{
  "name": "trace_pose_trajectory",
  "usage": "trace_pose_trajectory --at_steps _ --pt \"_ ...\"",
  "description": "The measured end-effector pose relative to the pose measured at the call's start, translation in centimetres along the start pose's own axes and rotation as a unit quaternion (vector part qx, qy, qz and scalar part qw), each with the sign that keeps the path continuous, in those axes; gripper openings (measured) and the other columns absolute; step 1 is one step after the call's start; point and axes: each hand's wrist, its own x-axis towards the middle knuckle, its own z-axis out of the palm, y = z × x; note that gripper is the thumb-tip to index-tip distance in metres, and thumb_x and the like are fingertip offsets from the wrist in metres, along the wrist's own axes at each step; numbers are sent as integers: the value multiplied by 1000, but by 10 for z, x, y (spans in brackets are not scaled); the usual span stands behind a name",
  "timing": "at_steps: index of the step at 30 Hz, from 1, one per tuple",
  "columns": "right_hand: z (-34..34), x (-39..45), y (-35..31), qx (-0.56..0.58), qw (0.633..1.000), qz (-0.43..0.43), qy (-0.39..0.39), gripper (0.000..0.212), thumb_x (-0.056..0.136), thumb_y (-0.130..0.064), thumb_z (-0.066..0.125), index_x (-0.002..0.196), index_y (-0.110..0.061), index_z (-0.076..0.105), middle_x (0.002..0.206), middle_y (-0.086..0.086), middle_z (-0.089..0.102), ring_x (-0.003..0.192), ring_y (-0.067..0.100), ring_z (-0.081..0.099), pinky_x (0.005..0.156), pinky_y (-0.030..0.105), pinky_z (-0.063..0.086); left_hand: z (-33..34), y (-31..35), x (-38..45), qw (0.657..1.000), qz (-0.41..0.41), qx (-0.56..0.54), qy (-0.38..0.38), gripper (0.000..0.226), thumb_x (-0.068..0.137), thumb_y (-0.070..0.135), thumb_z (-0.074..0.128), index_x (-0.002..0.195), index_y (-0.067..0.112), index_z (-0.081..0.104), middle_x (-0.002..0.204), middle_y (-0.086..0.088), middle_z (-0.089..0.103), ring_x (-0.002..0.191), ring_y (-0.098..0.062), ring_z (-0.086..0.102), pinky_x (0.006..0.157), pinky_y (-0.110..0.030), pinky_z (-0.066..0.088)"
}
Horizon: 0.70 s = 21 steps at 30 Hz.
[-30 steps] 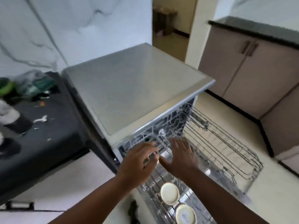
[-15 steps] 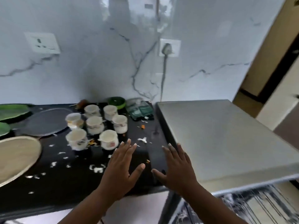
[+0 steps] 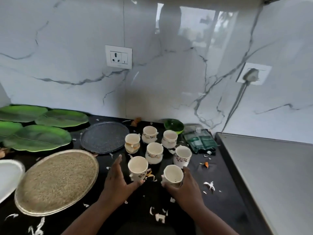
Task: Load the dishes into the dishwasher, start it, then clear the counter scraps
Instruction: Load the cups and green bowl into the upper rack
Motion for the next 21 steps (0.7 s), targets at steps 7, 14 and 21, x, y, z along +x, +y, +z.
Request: trace_pose_trajectory --at_steps 7,14,21 --pt "-6 7 5 79 997 -11 -5 58 56 -56 82 99 -37 47 97 -18 60 95 5 59 79 27 48 22 11 13 990 -30 -138 21 73 60 26 90 117 29 45 116 4 59 110 -17 57 87 -28 44" --pt "-102 -34 39 334 943 -11 -14 74 42 -32 91 105 -20 54 94 1 70 89 18 68 73 31 55 50 102 -22 955 120 -263 68 68 55 40 86 110 31 47 105 25 59 96 5 58 79 -9 46" --pt "-229 -122 124 302 939 18 162 70 49 -25 83 105 -22 42 95 -5 60 77 -4 63 62 11 47 158 240 -110 896 211 -363 -148 72 54 43 83 113 18 49 106 15 64 91 0 62 77 -13 48"
